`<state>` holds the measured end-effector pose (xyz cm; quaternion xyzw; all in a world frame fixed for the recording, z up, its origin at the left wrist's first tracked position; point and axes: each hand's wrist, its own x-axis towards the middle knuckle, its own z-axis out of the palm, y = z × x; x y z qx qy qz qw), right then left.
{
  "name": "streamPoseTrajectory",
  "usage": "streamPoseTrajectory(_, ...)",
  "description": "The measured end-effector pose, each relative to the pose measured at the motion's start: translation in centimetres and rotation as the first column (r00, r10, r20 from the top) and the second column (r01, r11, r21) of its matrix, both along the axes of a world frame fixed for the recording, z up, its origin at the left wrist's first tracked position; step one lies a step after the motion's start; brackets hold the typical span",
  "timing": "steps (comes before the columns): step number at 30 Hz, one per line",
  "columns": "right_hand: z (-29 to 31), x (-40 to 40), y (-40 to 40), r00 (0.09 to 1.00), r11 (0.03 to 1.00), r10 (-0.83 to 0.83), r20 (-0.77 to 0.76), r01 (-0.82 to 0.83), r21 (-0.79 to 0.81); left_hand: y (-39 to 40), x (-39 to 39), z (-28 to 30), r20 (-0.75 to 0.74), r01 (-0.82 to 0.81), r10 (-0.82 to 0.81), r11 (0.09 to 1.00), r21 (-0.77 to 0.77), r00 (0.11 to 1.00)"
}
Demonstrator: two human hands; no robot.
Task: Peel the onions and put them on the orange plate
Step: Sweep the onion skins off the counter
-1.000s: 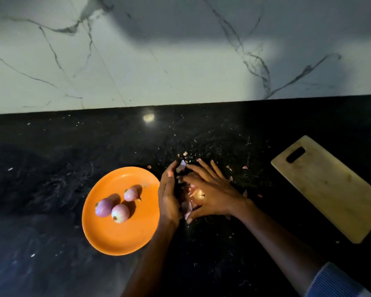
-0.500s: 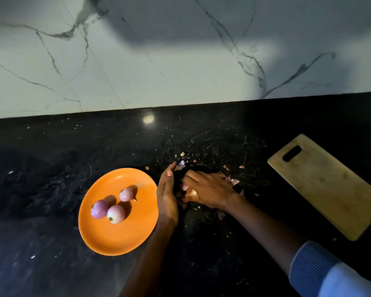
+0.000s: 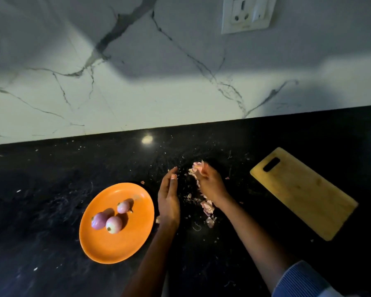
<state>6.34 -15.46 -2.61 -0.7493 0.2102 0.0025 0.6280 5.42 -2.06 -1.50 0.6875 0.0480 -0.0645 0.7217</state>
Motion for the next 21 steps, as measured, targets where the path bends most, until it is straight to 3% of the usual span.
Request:
streamPoseTrajectory(5, 2.0, -2.5, -0.8, 0.979, 0.962, -0.204, -0.022, 0.205, 0.179, -1.4, -1.1, 1.4, -0.039, 0.119, -0.118, 0.992, 0.031, 0.992)
streamPoseTrajectory(9, 3.1, -6.4, -2.0, 0.943, 0.926, -0.327, 0.058, 0.308, 0.218, -2.7, -3.5, 2.3, -0.086, 0.222, -0.220, 0.975, 0.023, 0.972)
streamPoseTrajectory(13, 4.4, -12.4, -3.0, 0.897, 0.898, -0.426, 0.119, 0.402, 0.180, -5.0, -7.8, 3.4, -0.116, 0.330, -0.331, 0.943, -0.033, 0.936)
streamPoseTrajectory(21, 4.2, -27.4, -4.5, 0.792, 0.803, -0.596, 0.133, 0.593, 0.068, -8.1, -20.4, 3.3, -0.155, 0.600, -0.607, 0.794, -0.095, 0.779)
